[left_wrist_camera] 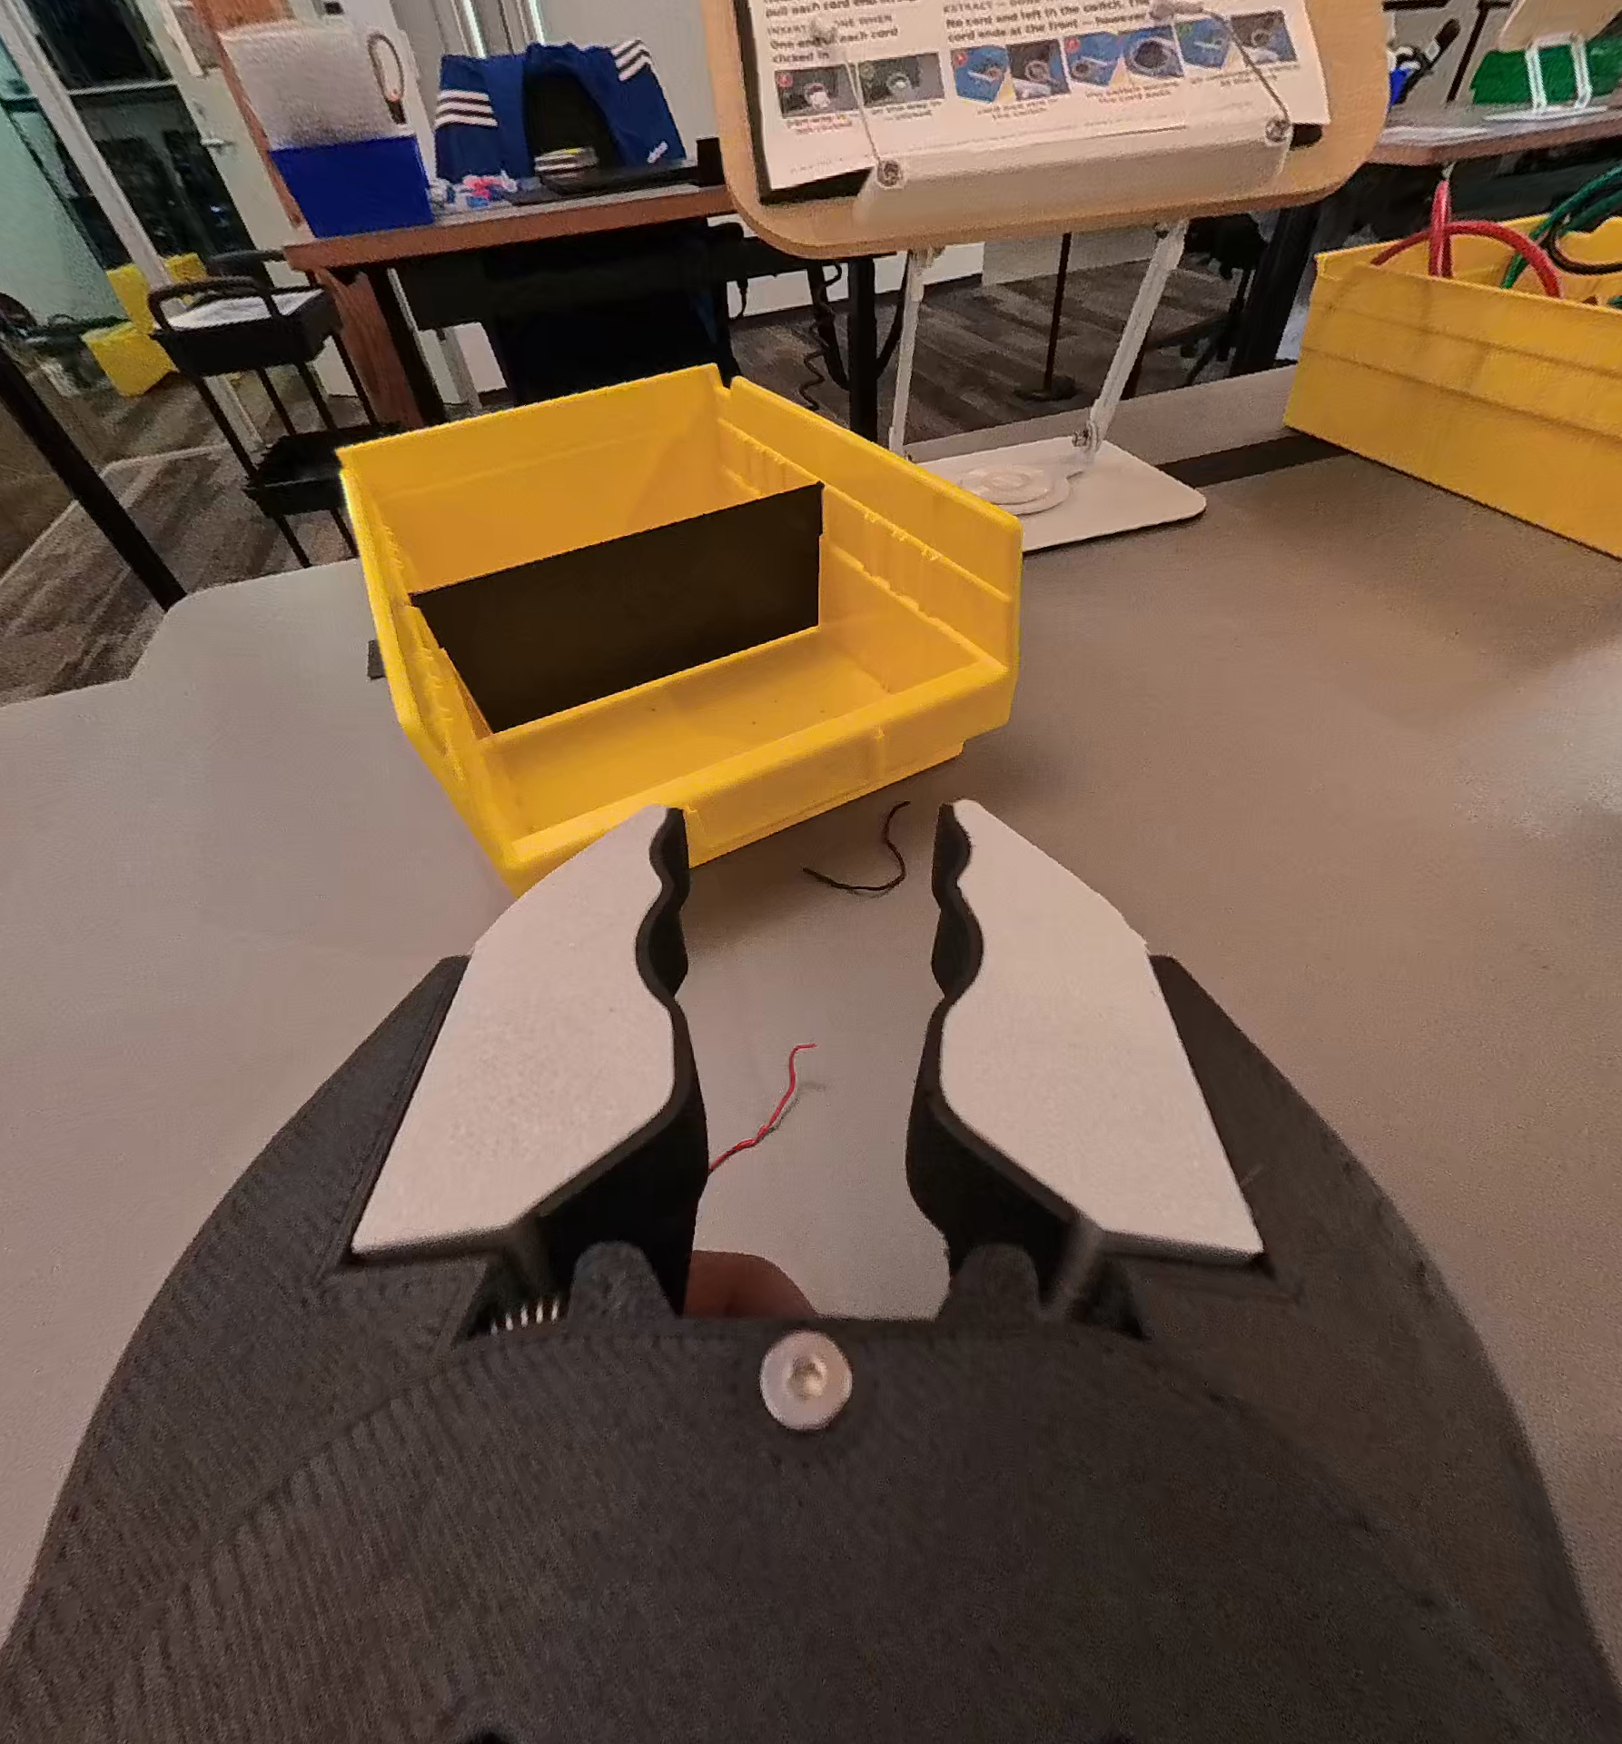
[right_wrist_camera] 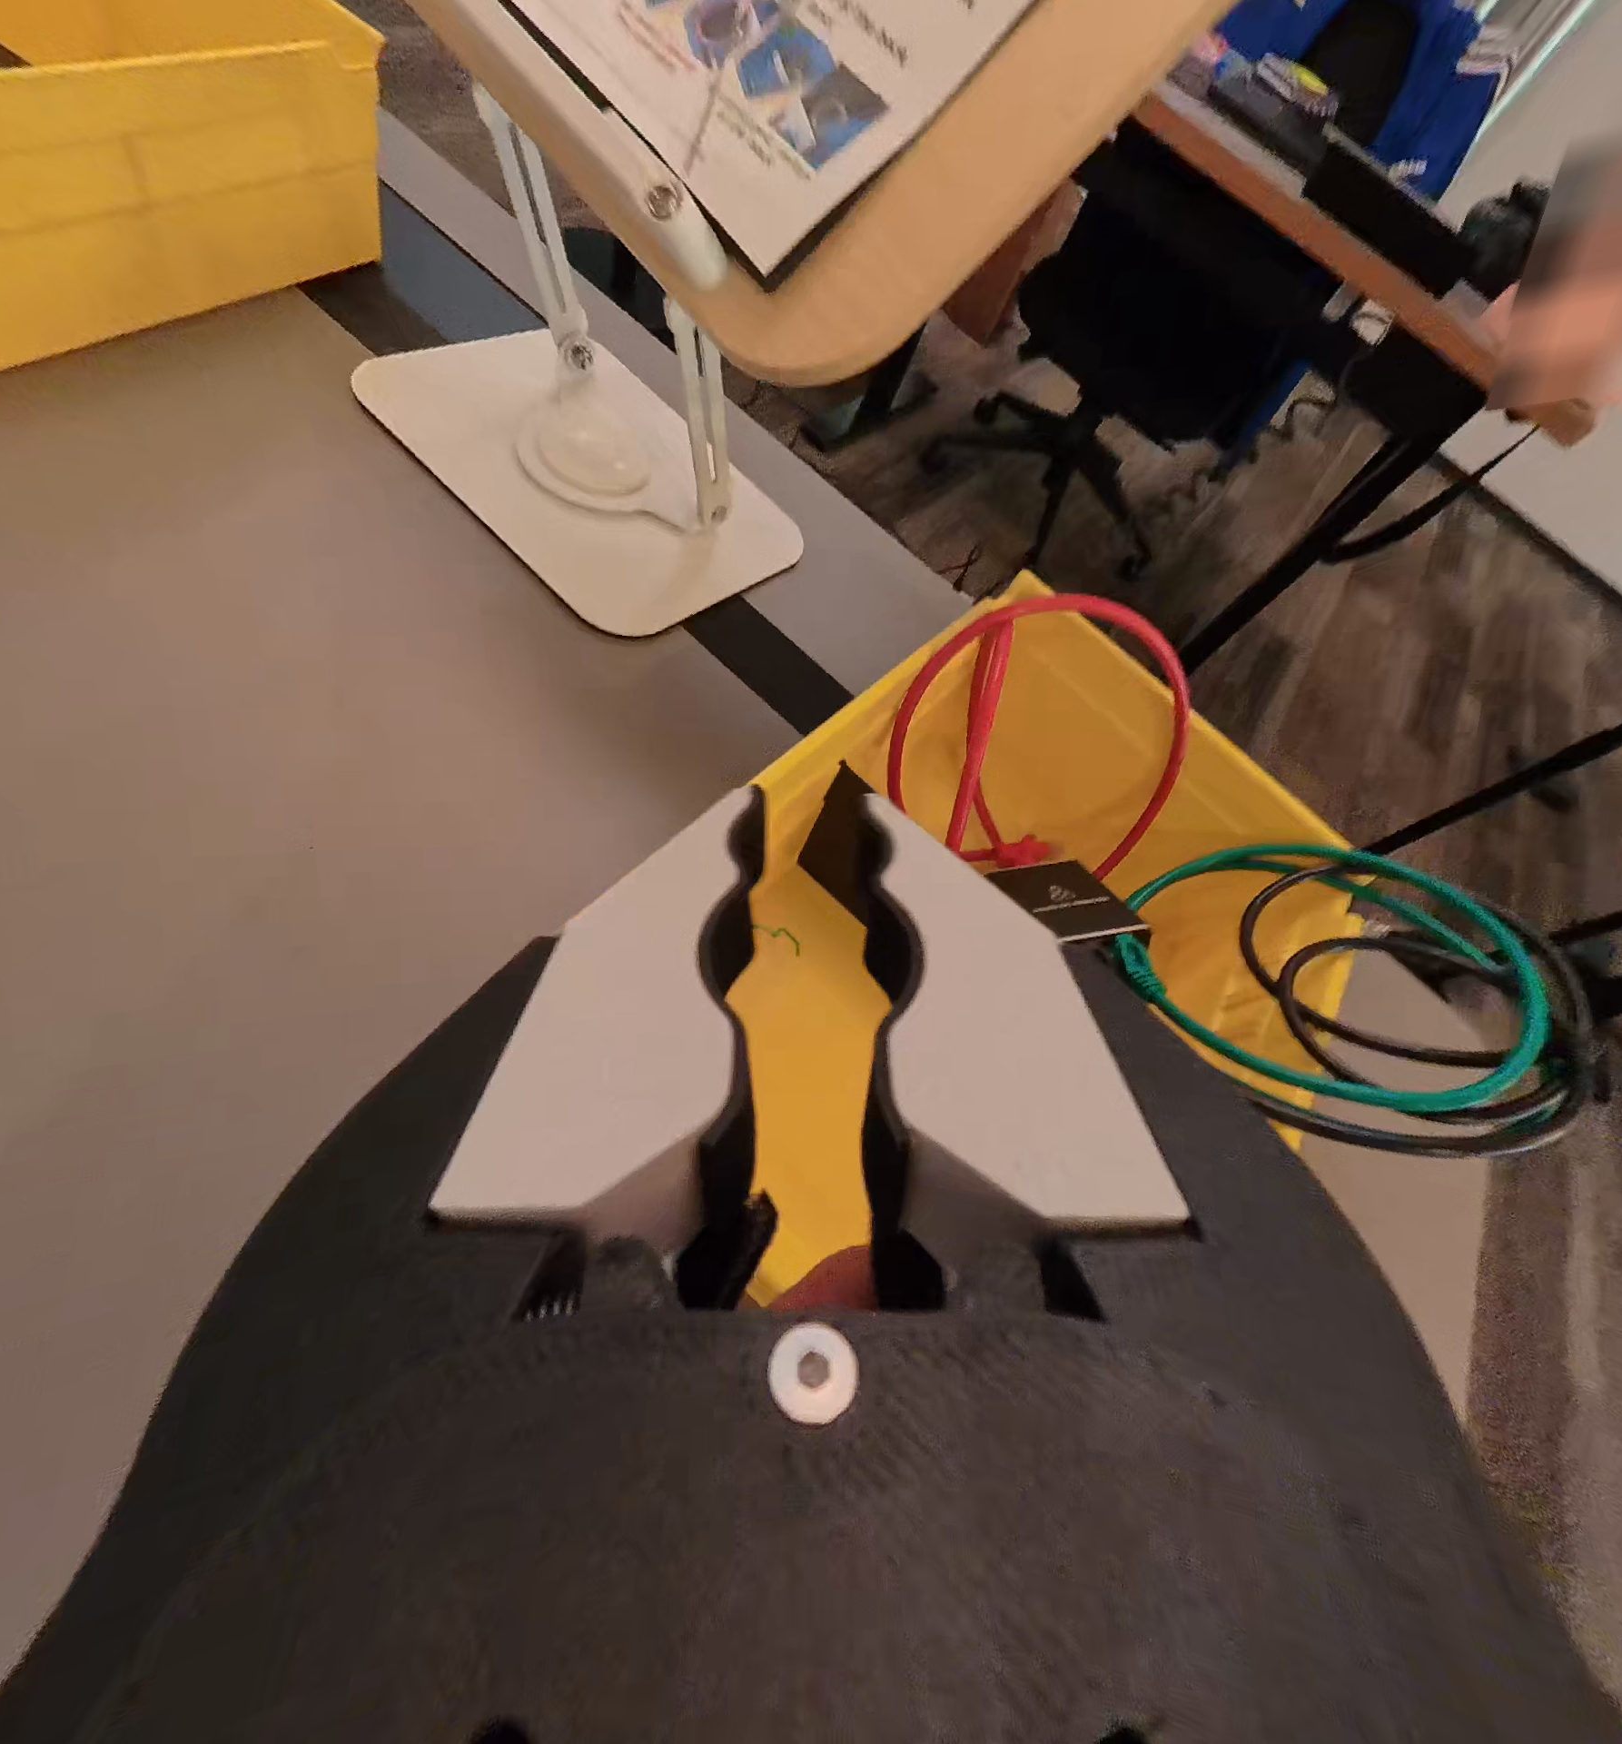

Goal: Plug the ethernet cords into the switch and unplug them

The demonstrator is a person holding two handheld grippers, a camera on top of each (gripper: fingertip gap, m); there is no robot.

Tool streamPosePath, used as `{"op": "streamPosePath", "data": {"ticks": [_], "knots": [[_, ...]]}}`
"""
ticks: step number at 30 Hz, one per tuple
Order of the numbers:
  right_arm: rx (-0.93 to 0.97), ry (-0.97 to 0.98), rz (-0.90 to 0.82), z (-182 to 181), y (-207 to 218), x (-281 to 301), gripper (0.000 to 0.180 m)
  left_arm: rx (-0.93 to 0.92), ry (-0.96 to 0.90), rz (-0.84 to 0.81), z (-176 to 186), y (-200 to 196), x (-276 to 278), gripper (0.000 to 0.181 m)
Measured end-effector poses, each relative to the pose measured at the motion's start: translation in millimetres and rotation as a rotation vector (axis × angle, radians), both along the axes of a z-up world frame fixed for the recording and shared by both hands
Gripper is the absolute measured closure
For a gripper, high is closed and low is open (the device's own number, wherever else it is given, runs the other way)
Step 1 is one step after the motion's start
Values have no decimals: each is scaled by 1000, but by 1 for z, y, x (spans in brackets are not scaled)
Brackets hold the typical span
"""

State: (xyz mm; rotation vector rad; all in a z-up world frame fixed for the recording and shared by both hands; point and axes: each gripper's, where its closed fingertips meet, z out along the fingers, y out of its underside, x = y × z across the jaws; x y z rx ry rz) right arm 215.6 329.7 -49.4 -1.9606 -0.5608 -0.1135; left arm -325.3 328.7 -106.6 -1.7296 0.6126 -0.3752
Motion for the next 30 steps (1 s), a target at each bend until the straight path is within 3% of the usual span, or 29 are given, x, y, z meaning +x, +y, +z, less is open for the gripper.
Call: {"op": "streamPosePath", "data": {"ticks": [1,3,8,13,17,23,27,30], "knots": [[7,-15,9,4,-1,-3,173,-3,-4,4,0,1,-1,132],[5,-25,51,10,-3,-23,174,-3,-12,10,0,2,-2,132],[91,-20,430,28,-15,-189,160,3,-14,87,3,10,-17,132],[3,28,758,-27,-27,-360,158,-1,-58,172,6,15,-39,133],[-79,-8,883,-80,-25,-454,154,-15,-76,214,2,17,-57,133],[-178,-60,790,-133,28,-488,156,-25,-97,212,-5,11,-69,133],[-342,-21,731,-162,43,-486,158,-39,-135,221,-6,8,-79,133],[-346,-49,705,-170,48,-486,164,-46,-158,230,-6,6,-85,133]]}}
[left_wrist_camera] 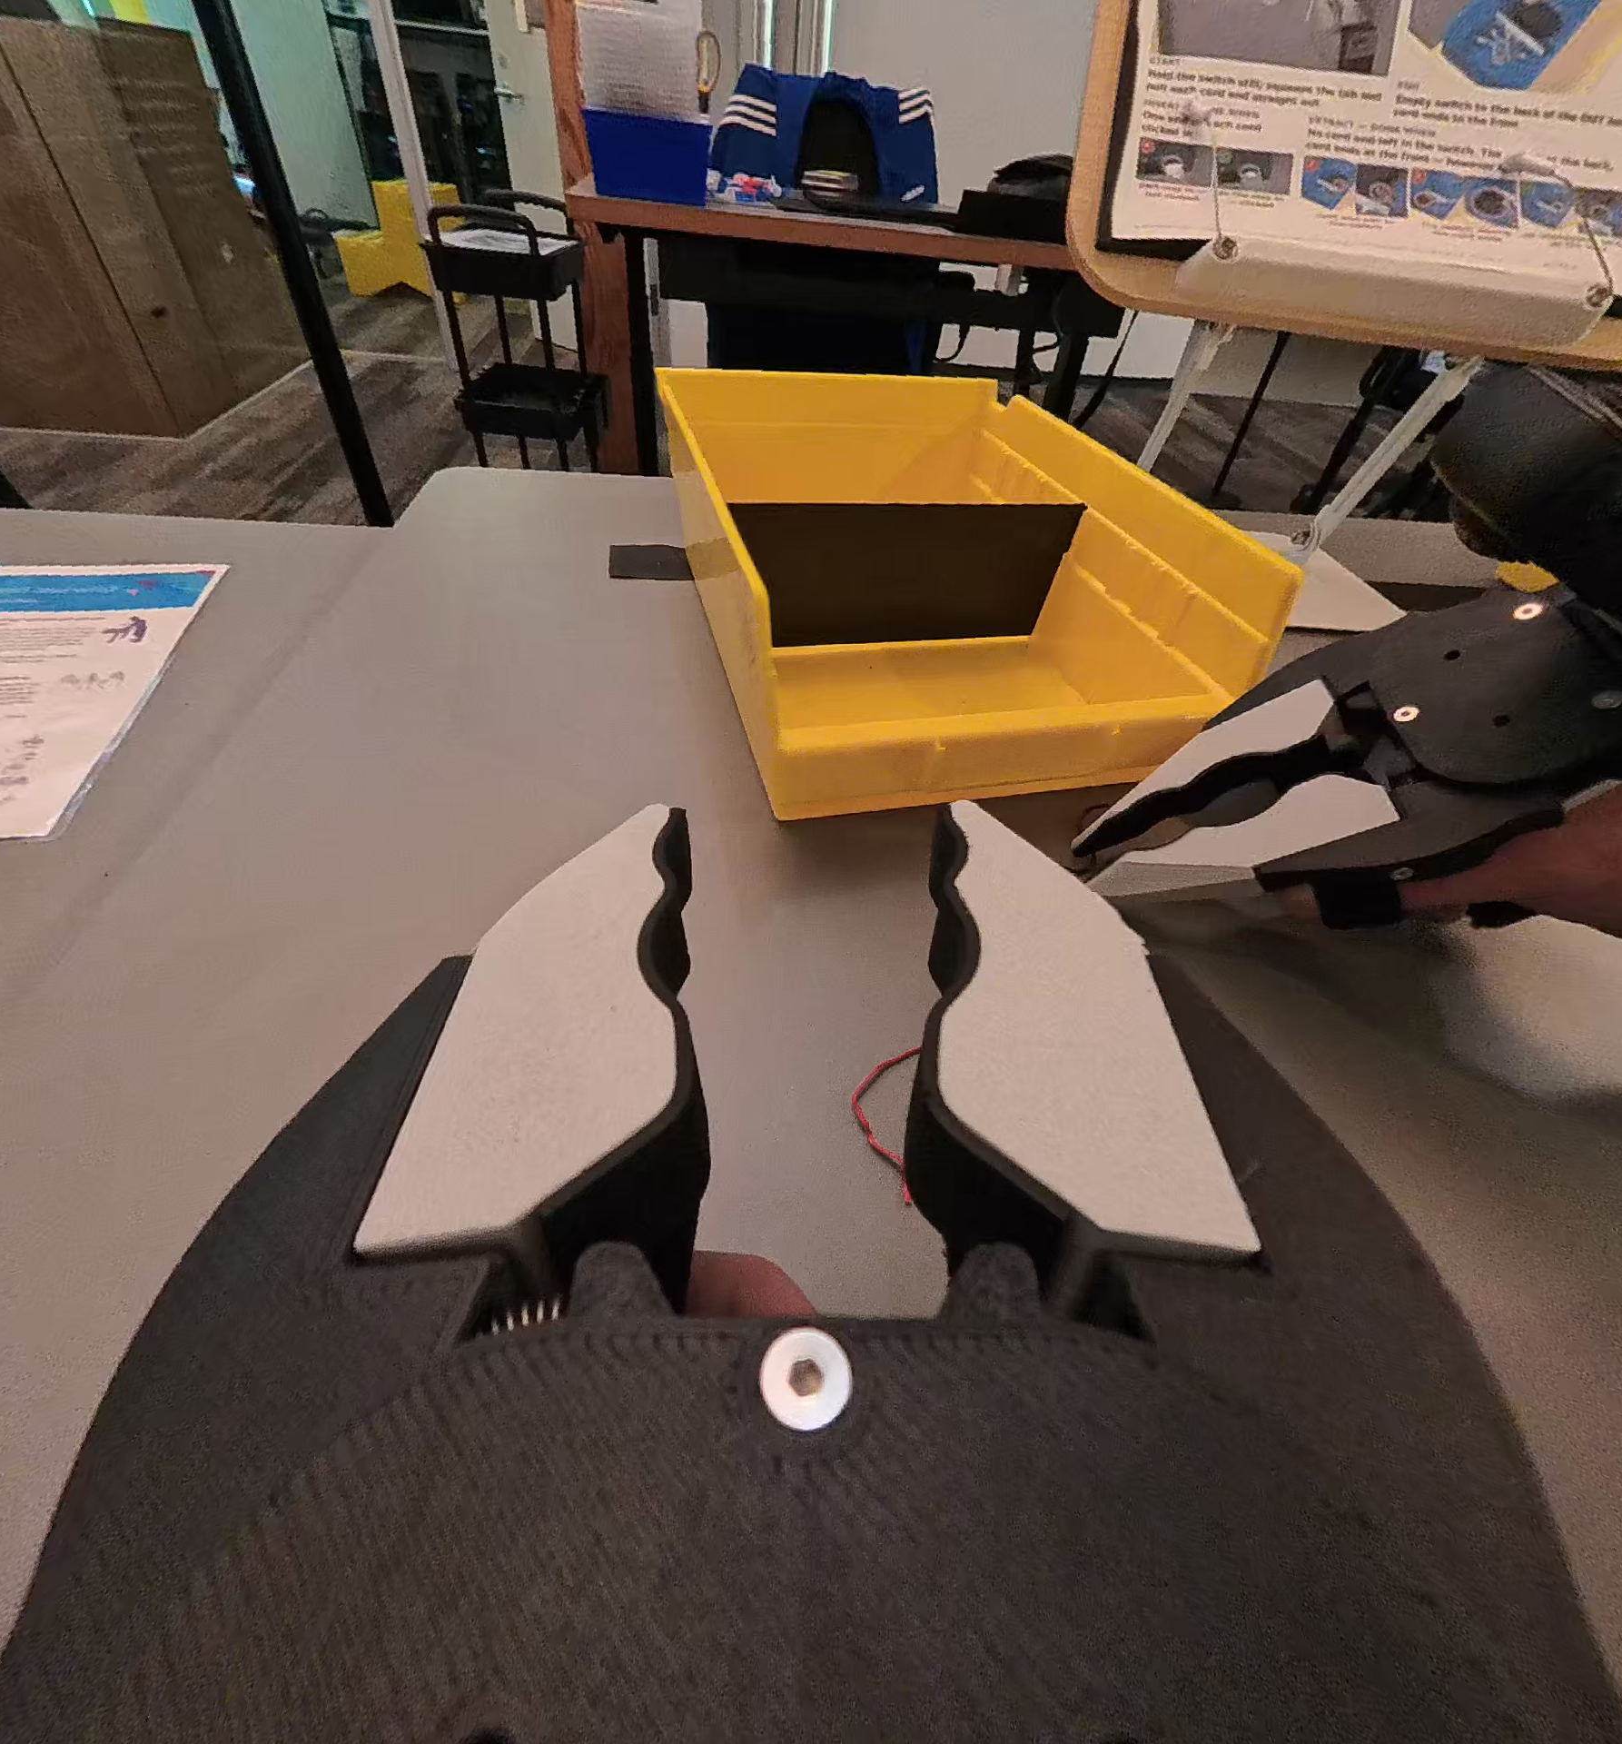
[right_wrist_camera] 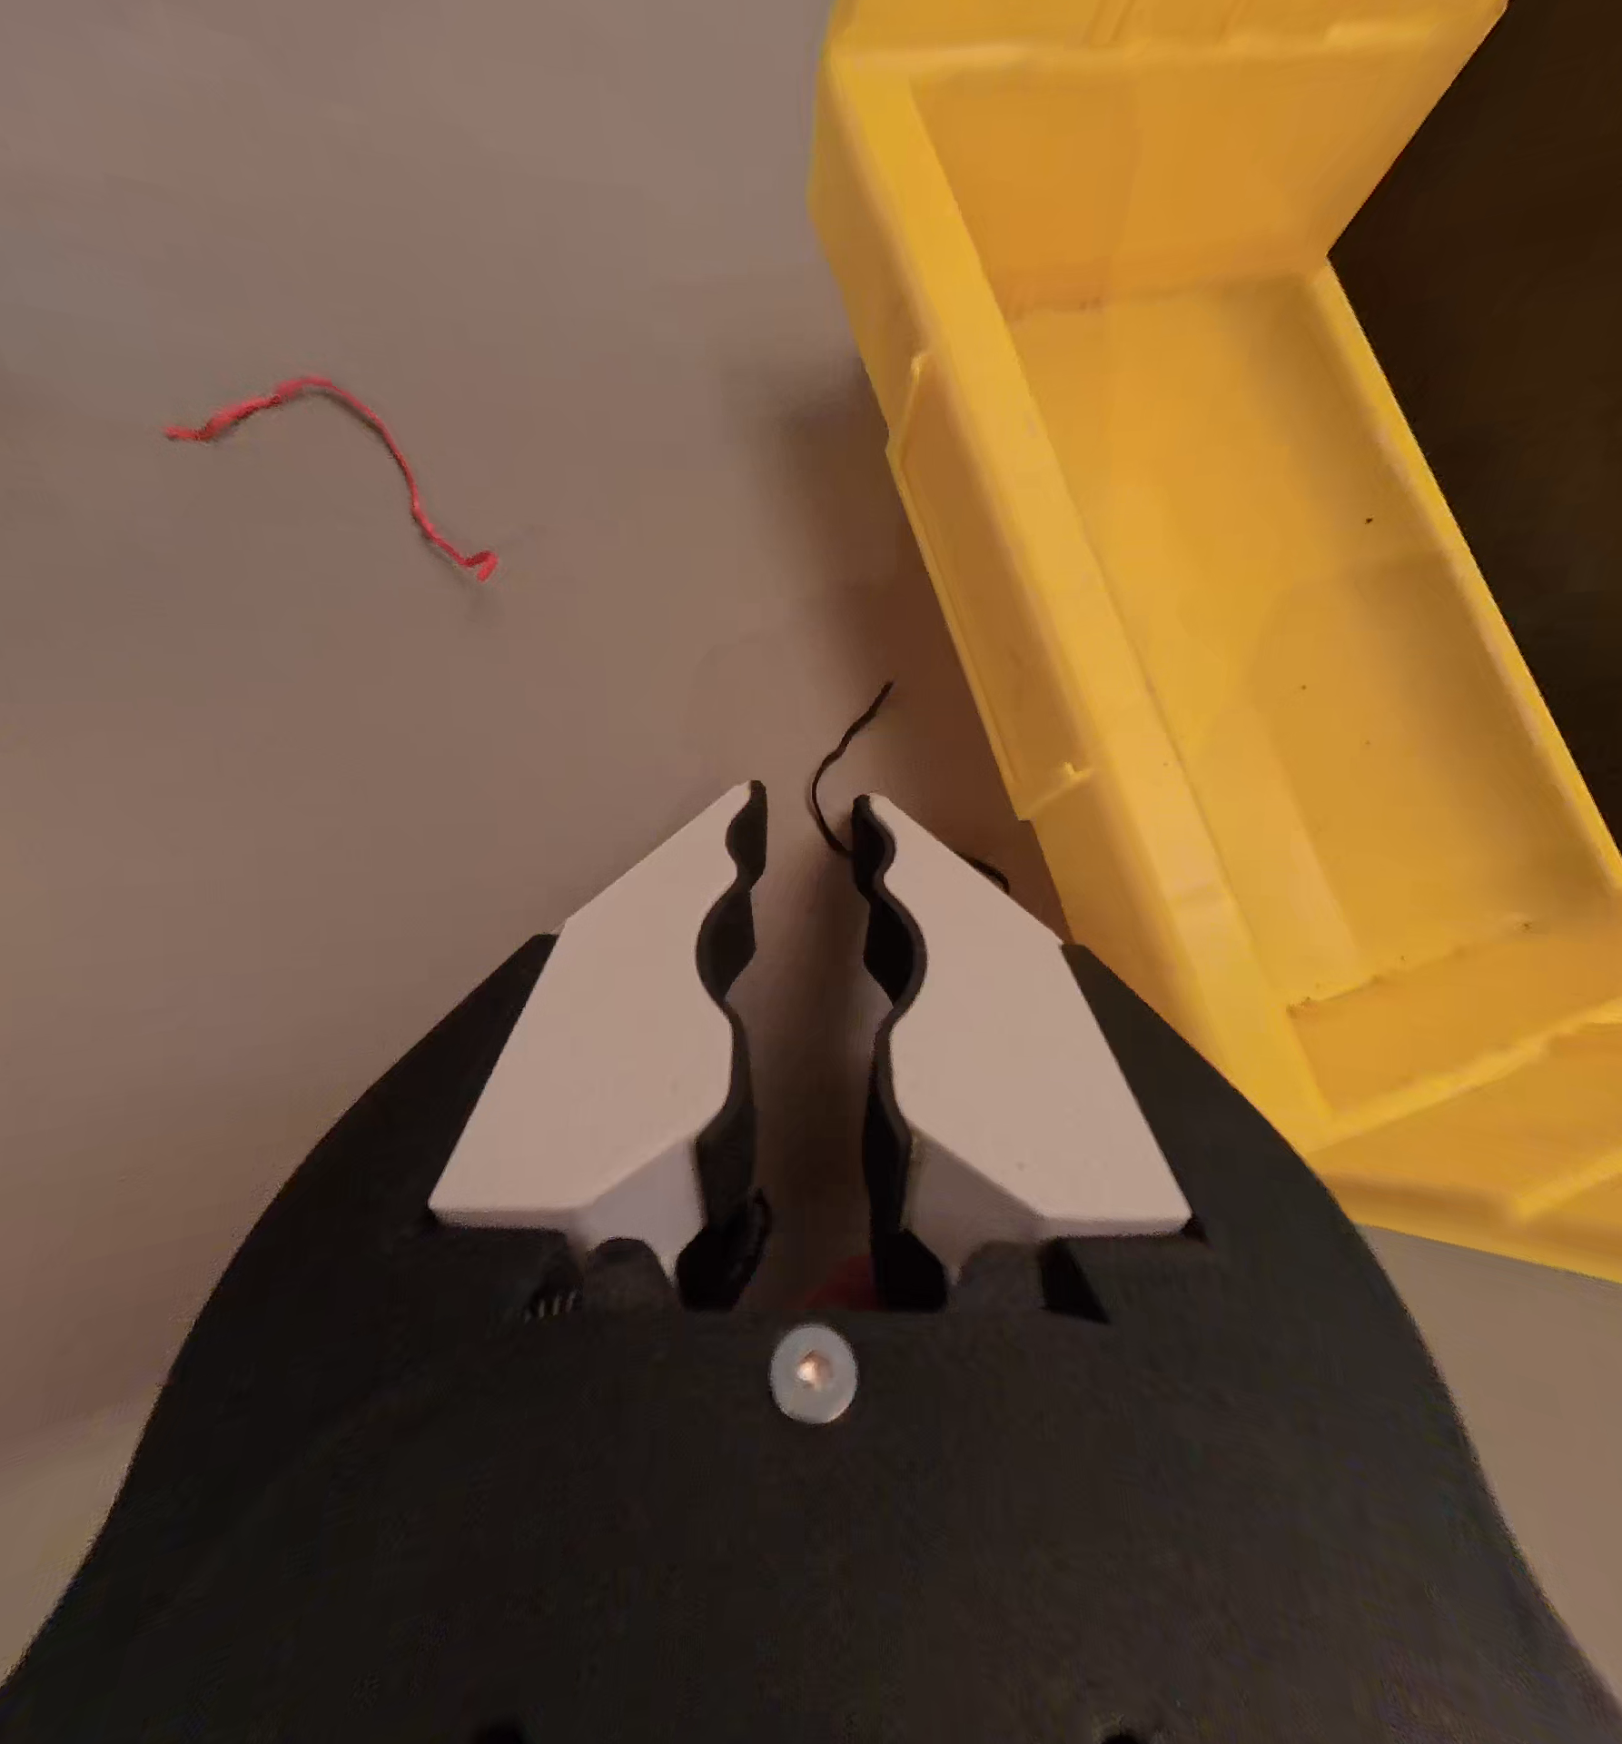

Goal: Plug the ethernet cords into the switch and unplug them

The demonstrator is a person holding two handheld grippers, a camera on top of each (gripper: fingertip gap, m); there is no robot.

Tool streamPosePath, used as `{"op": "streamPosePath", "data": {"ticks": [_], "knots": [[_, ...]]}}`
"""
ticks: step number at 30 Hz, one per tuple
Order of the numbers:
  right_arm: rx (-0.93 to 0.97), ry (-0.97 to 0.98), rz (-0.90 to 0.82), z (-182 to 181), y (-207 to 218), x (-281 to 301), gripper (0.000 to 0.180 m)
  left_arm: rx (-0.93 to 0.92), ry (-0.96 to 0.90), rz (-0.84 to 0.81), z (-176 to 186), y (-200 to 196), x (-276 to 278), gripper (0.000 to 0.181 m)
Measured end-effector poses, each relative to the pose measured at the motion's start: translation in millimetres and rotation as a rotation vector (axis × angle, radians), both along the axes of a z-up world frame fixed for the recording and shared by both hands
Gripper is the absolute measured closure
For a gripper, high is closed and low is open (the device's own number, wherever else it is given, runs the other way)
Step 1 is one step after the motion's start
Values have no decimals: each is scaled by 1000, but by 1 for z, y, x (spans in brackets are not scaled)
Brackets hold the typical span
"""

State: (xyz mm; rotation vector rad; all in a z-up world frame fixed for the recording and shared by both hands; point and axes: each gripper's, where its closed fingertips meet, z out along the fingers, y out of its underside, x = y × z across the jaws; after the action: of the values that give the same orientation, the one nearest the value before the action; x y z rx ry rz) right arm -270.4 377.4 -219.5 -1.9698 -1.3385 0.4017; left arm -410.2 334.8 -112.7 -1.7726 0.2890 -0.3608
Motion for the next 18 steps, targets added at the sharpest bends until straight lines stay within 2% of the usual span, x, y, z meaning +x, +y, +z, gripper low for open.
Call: {"op": "streamPosePath", "data": {"ticks": [2,4,9,12,15,18], "knots": [[-9,5,-6,0,2,-2,167,2,-9,3,1,0,-1,133],[-26,6,-16,-1,5,-3,180,4,-11,2,2,0,-1,133],[-73,40,8,2,-7,3,180,13,-4,-9,5,-1,4,133],[-17,95,16,29,-28,24,180,11,-3,-14,4,-2,5,133],[101,106,-27,79,-46,85,180,1,-2,-15,0,-3,4,133],[208,49,-212,120,-43,201,180,-15,-13,-18,-5,-1,4,133]]}}
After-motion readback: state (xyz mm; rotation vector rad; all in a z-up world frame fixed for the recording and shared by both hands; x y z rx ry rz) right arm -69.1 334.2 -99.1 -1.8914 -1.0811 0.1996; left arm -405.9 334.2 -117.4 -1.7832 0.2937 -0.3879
